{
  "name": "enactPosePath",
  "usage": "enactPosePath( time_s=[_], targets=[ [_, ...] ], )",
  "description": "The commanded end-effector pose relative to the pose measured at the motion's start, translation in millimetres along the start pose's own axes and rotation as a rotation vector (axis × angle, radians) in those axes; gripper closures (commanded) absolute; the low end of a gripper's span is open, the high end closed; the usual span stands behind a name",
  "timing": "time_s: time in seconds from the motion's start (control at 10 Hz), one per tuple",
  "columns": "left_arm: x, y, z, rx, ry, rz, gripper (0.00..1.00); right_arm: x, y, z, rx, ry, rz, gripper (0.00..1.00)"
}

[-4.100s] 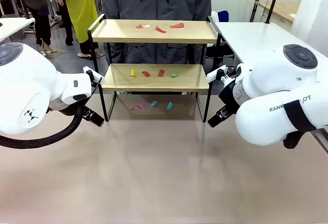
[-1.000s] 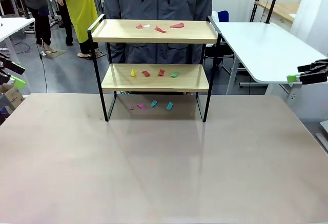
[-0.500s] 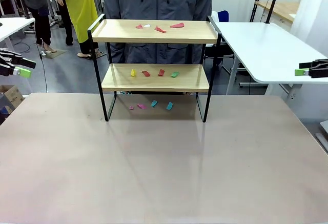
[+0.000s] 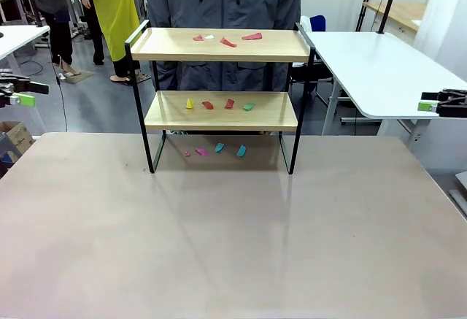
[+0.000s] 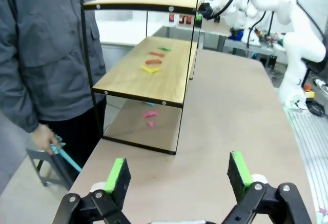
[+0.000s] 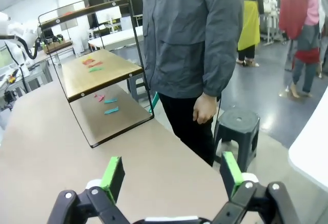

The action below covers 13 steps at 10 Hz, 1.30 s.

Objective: Clean the shelf.
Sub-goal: Pick up the Duster handed by the human.

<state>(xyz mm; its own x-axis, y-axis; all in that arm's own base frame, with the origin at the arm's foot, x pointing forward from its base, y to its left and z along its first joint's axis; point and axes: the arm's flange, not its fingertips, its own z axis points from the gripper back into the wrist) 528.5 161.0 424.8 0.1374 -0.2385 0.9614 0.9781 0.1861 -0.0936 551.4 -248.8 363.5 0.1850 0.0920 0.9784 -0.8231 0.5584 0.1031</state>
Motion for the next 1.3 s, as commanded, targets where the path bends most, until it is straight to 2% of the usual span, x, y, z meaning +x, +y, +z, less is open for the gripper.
enactPosePath(
  time_s=[0.0,0.4,1.2],
  targets=[
    [-6,3,-2,-0.011,-0.073,-0.041,0.0,4,-3,1,0.015,-0.024,0.035,0.0],
    [-21,4,-2,-0.036,-0.104,-0.055,0.0,1,-4,1,0.009,-0.026,0.052,0.0],
    [-6,-3,4,-0.043,-0.187,-0.083,0.0,12,-1,-2,0.003,-0.06,0.046,0.0]
  ],
)
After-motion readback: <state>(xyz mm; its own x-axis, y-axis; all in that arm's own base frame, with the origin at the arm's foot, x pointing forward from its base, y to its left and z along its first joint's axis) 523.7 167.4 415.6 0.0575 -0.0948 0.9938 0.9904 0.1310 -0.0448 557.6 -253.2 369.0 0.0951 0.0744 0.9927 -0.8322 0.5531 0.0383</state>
